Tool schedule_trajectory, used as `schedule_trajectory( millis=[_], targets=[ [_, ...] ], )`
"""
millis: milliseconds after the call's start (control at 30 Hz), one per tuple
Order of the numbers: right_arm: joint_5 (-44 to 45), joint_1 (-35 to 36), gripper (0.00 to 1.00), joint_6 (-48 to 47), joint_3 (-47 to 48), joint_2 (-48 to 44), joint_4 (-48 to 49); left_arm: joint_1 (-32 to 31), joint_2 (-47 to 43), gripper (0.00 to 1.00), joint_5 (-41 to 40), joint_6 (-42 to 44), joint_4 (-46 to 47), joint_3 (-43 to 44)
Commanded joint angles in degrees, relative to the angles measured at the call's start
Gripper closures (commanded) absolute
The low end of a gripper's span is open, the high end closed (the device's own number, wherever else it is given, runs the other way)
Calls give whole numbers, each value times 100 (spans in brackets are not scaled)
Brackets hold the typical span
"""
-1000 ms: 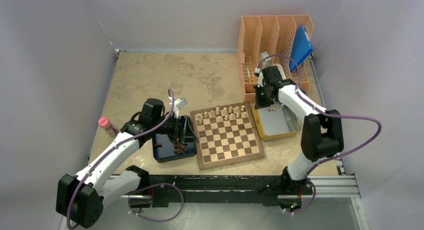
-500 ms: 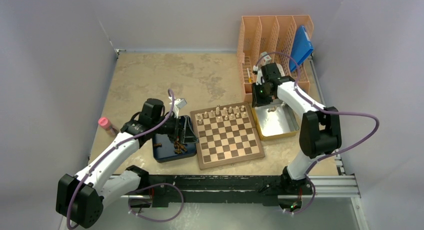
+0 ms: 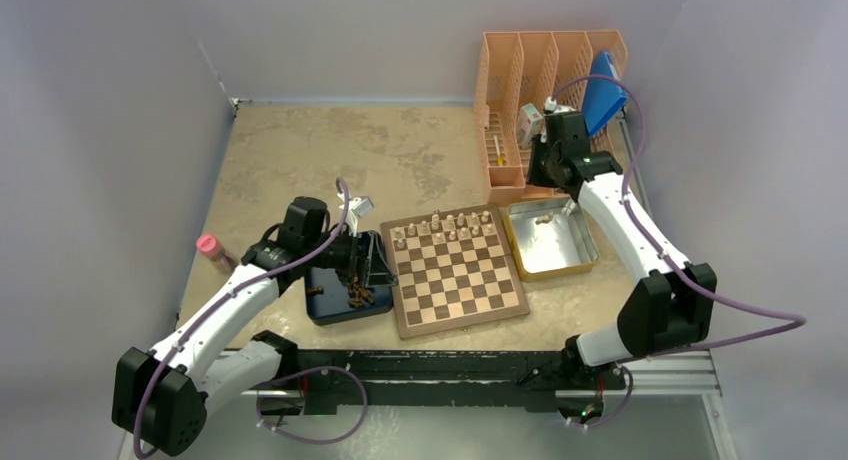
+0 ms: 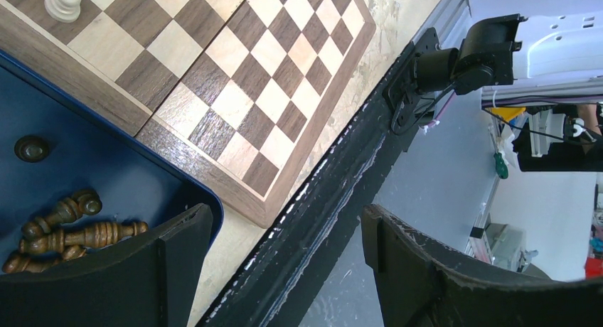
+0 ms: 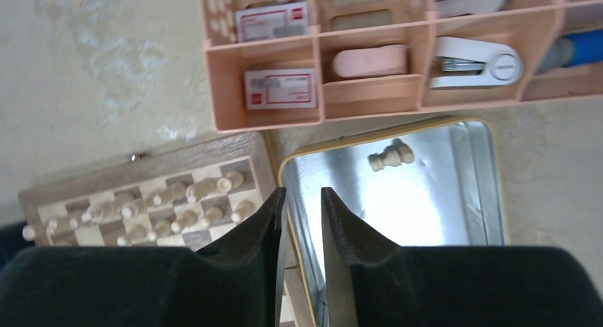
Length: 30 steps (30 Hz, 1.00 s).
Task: Set up the chess pieces on the board
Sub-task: Adjust the storage box at the center of the board.
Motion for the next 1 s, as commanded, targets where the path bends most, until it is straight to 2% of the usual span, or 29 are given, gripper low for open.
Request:
schedule_trajectory(
  millis=[0,333,533,967],
  targets=[
    [924,-165,75,567,-51,-157,160,-29,0,24,29,-77,259,39],
    [1056,-631,81,1149,-930,35,479,-34,98,24,-33,6,-15,206],
    [1180,-767,73,1211,-1167,121,724,-29,97,24,-84,8,-1,197],
    [868,-968,72,1428,-1297,778,1240,-30,155,24,-107,0,14,179]
  ],
)
